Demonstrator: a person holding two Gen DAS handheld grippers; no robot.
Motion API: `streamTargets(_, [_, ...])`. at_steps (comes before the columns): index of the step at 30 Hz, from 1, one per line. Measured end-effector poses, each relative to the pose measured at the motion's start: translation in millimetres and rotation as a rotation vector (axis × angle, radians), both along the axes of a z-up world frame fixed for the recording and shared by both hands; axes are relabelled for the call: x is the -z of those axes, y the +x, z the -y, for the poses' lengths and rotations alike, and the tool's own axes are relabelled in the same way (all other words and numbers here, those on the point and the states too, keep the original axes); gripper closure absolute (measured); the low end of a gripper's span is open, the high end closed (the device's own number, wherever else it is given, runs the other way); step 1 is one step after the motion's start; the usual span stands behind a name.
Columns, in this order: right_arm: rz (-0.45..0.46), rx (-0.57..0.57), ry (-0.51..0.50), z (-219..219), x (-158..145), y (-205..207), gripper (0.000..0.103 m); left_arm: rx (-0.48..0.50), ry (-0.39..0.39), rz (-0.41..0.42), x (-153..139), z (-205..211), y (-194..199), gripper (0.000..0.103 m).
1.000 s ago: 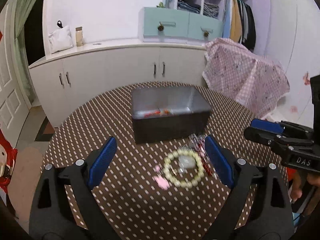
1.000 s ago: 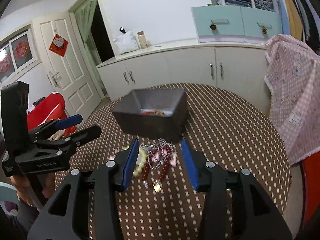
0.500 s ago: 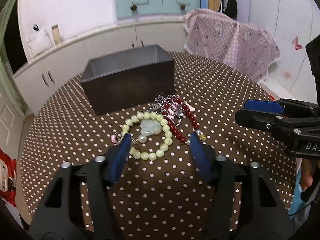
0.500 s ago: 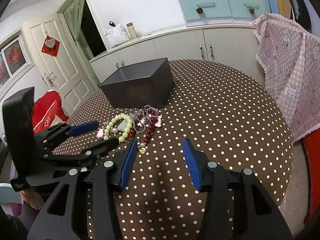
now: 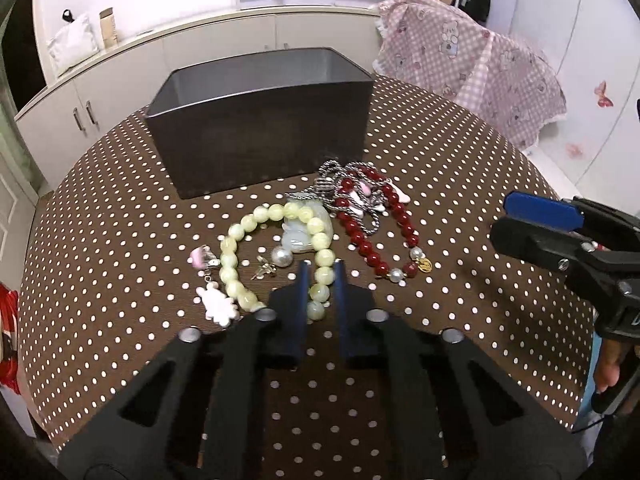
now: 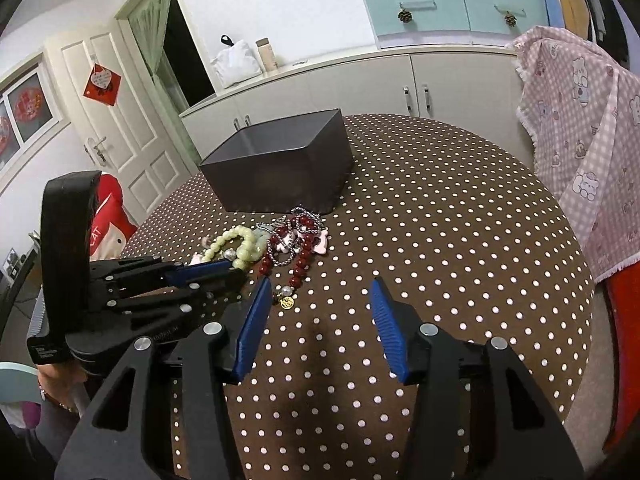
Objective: Organize jewelry
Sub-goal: 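Grasp the dark red bead bracelet with the right gripper while the left grasps the pearl bracelet, then carry both bracelets over the grey box and open both grippers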
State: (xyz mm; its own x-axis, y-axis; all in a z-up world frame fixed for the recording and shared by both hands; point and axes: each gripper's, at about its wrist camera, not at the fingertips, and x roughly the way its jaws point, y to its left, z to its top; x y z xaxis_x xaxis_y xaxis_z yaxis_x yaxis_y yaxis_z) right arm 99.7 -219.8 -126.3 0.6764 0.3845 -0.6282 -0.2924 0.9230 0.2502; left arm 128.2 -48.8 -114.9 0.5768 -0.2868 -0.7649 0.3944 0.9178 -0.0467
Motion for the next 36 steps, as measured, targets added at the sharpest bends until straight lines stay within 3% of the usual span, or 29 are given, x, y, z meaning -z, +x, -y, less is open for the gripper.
streamTargets(11, [-0.061,-0.03,-0.084,-30.2,10.2,35.3,0.056,-0.112,-0.106,0.12,-38.6,-44.1,-12.6,0.093])
streamTargets(14, [-0.074,-0.031,-0.137,-38.0,14.4,44.9,0.073,-0.134,-0.129,0.144,-49.9,-55.7,-13.9,0.093])
streamTargets(19, [-0.075,-0.037,-0.228,-46.9,20.9,51.6,0.079,-0.157,-0.151,0.17,-63.4,-71.9,-14.9,0.093])
streamTargets(21, [-0.061,-0.044,-0.275,-49.0,22.0,51.5,0.096,-0.157,-0.163,0.182,-69.2,-73.9,-15.6,0.093])
streamTargets(23, [-0.057,-0.06,-0.281,-48.9,21.6,50.7,0.097,-0.153,-0.17,0.194,-73.6,-72.4,-15.1,0.093])
streamTargets(36, [0.139,-0.043,-0.173,-24.7,-54.3,23.3,0.097,-0.11,-0.207,0.239,-103.2,-59.8,-0.1,0.093])
